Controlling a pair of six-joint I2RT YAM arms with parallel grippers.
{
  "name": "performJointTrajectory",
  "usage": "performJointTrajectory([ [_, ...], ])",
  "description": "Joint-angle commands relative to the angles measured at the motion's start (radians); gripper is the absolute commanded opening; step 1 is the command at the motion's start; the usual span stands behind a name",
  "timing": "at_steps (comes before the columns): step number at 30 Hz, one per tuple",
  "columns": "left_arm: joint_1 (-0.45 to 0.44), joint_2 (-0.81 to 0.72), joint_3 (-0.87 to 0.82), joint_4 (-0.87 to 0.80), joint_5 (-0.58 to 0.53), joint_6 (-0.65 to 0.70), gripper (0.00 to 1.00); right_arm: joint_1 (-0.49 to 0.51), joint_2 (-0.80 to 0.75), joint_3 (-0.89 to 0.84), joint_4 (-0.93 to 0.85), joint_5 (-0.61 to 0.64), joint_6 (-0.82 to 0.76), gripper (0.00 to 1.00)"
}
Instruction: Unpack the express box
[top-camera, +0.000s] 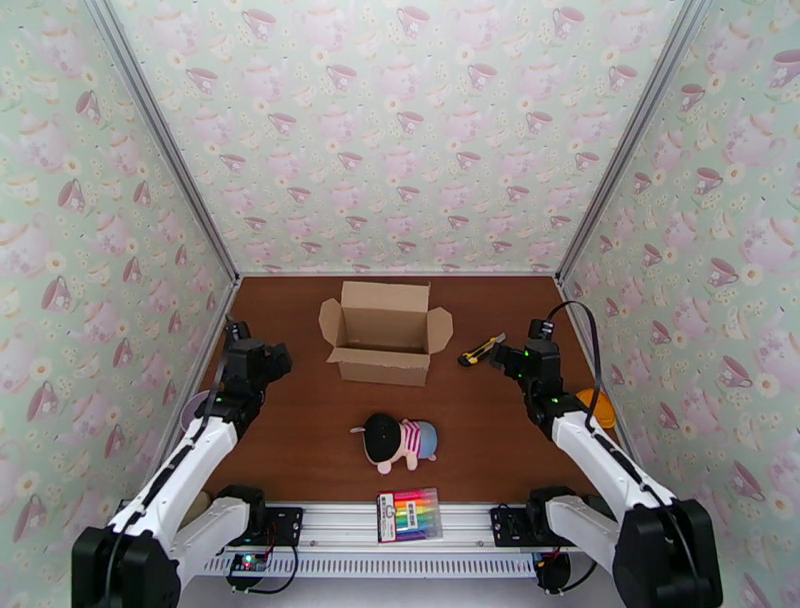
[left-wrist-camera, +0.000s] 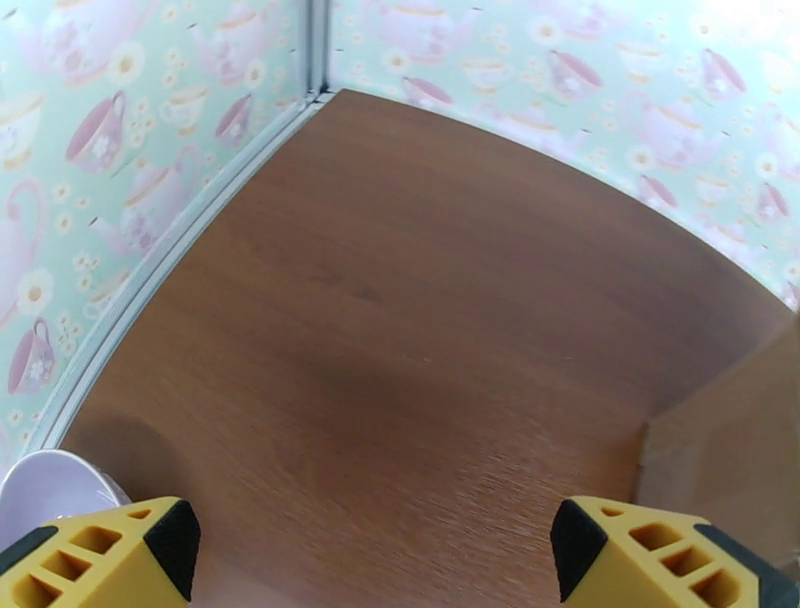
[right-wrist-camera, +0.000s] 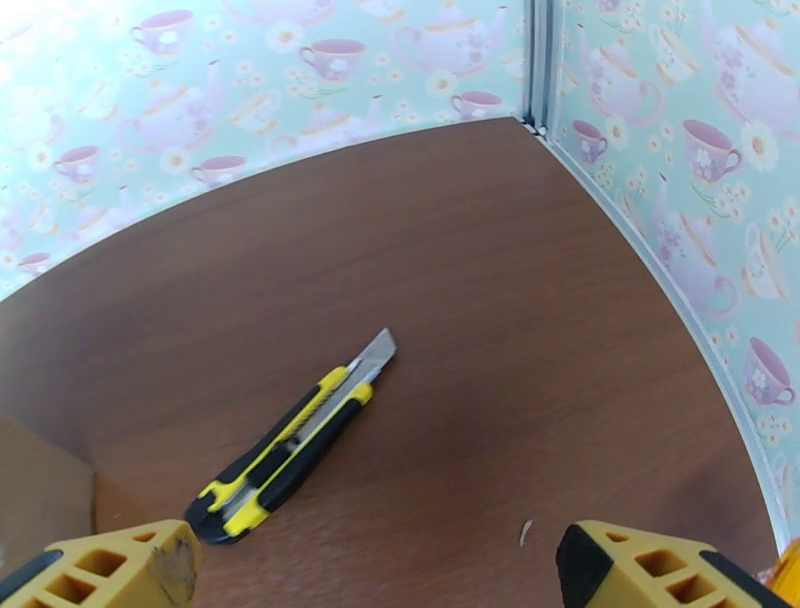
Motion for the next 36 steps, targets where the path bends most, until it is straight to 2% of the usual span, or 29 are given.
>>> performJointTrajectory([
  [1, 0.038, 0.061, -0.026, 0.225, 0.023, 0.045, 0.99, -0.007, 0.039, -0.025, 0.144, 0.026, -0.05, 1.0],
  [10, 0.075, 0.25, -0.037, 0.464, 0.057, 0.153, 0.99, -0.011, 0.168, -0.07, 0.362, 0.045, -0.104, 1.0],
  [20, 0.089, 0.364, -0.064, 0.668, 0.079, 0.237, 0.99, -0.013, 0.311, -0.084, 0.623, 0.067, -0.209, 1.0],
  [24, 0.095, 0.42, -0.076, 0.728, 0.125, 0.246, 0.99, -0.031, 0.395, -0.094, 0.727, 0.024, -0.219, 1.0],
  [26, 0.095, 0.45, -0.105, 0.803, 0.16, 0.261, 0.98, -0.04, 0.39, -0.099, 0.727, 0.001, -0.212, 1.0],
  [30, 0.094, 0.442, -0.13, 0.842, 0.194, 0.276, 0.98, -0.059, 0.42, -0.148, 0.838, -0.063, -0.212, 1.0],
  [32, 0.091, 0.441, -0.161, 0.903, 0.227, 0.293, 0.98, -0.063, 0.439, -0.168, 0.899, -0.076, -0.216, 1.0],
  [34, 0.085, 0.449, -0.196, 0.97, 0.248, 0.308, 0.98, -0.063, 0.435, -0.163, 0.883, -0.075, -0.216, 1.0],
  [36, 0.079, 0.528, -0.244, 1.129, 0.237, 0.308, 0.98, -0.063, 0.433, -0.162, 0.875, -0.075, -0.215, 1.0],
])
